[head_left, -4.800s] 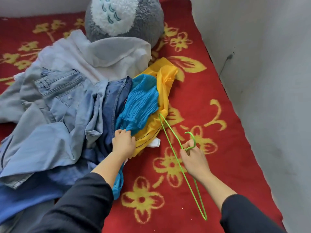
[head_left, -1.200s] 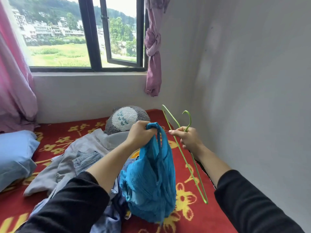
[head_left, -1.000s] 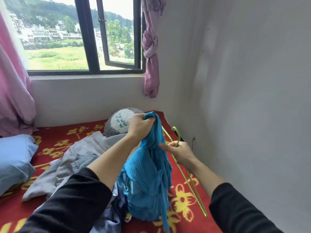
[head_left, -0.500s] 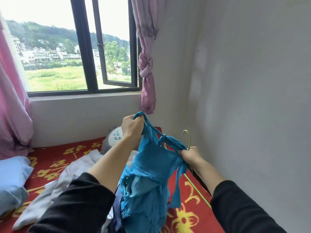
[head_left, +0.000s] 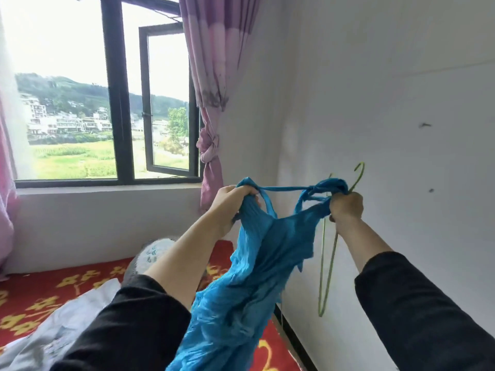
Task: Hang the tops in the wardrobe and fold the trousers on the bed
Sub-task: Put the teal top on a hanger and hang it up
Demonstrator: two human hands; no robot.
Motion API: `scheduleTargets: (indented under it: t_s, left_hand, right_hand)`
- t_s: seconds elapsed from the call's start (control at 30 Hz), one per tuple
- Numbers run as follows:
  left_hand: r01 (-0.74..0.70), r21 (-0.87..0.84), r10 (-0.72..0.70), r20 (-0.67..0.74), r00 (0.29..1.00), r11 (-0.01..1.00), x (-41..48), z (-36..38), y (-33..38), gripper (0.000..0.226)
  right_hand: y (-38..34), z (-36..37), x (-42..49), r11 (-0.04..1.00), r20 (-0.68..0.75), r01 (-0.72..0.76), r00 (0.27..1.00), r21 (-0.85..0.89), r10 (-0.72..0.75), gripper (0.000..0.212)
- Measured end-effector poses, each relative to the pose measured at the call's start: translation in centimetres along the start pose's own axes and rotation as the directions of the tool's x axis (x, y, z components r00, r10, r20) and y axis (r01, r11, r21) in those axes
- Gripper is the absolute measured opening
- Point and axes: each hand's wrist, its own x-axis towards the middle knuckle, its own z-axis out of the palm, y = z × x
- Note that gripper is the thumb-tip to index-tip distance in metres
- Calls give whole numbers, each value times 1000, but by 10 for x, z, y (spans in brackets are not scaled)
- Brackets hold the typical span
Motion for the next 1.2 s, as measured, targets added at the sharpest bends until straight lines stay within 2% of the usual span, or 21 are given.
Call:
scheduleTargets:
  t_s: [0.03, 0.1, 0.2, 0.27, 0.3, 0.37, 0.4, 0.5, 0.63, 0.7, 0.73, 0.8, 0.83, 0.87, 0.93, 0.97, 1.03, 1.13, 1.2]
  left_hand:
    - [-17, -30, 17, -21, 1000, 999, 5, 16, 6, 10]
    - [-44, -62, 40, -66, 997, 997, 13, 38, 10, 12]
    - [3, 3, -3, -111, 994, 1000, 15, 43, -8, 9]
    - [109, 10, -107, -86, 991, 994, 8, 36, -25, 5]
    - [174, -9, -174, -29, 984, 985, 3, 31, -31, 6]
    - [299, -72, -293, 82, 953, 952, -5, 18, -41, 12]
    - [344, -111, -335, 90, 938, 932, -6, 11, -45, 17]
    - [422, -161, -432, -33, 901, 892, -5, -10, -62, 33]
    - [410, -249, -455, -163, 875, 877, -7, -39, -78, 31]
    - [396, -301, -453, -146, 880, 867, -11, -52, -83, 23]
    - [381, -327, -439, -126, 889, 865, -13, -58, -86, 16]
    - [307, -320, -363, -133, 922, 896, -17, -68, -91, 14]
    - [267, -291, -316, -133, 939, 918, -20, -72, -91, 20]
    - [244, -254, -279, -109, 954, 936, -21, -75, -92, 25]
    - [252, -137, -262, -59, 963, 958, -25, -82, -95, 30]
    - [268, -99, -273, -44, 961, 958, -27, -84, -97, 30]
    - [285, -136, -295, -58, 954, 949, -30, -91, -102, 25]
    - [310, -260, -345, -102, 933, 914, -36, -102, -107, 15]
    - [307, -252, -350, -150, 924, 918, -38, -110, -109, 18]
  right_hand:
    - [-9, -14, 11, 998, -4, 62, 998, -20, -62, 7]
    - [-10, -33, 21, 983, 100, 139, 987, -122, -127, 15]
    - [23, -45, 24, 965, 246, 103, 968, -240, -42, 23]
    - [47, -47, 28, 971, 272, 36, 962, -235, 30, 19]
    - [55, -46, 29, 976, 283, -3, 957, -217, 66, 18]
    - [65, -40, 29, 974, 334, -48, 935, -222, 122, 22]
    - [68, -36, 27, 968, 361, -47, 923, -247, 137, 22]
    - [78, -21, 13, 963, 434, -21, 890, -270, 141, 22]
    - [88, -11, -9, 994, 539, -25, 839, -102, 77, 30]
    - [92, -13, -16, 998, 627, -54, 777, -27, 59, 27]
    - [96, -15, -17, 998, 692, -59, 720, -25, 59, 21]
    - [104, -19, -20, 994, 819, -43, 564, -105, 111, 9]
    - [109, -19, -23, 986, 851, -22, 502, -167, 156, 10]
    - [115, -18, -25, 974, 852, -7, 483, -228, 203, 23]
    - [123, -11, -32, 956, 784, -33, 564, -292, 259, 39]
    - [126, -6, -36, 956, 751, -60, 606, -287, 264, 36]
    - [131, 3, -44, 967, 727, -82, 644, -242, 237, 24]
    - [134, 8, -49, 981, 742, -18, 651, -195, 160, 26]
    - [136, 6, -50, 983, 769, -29, 619, -181, 160, 28]
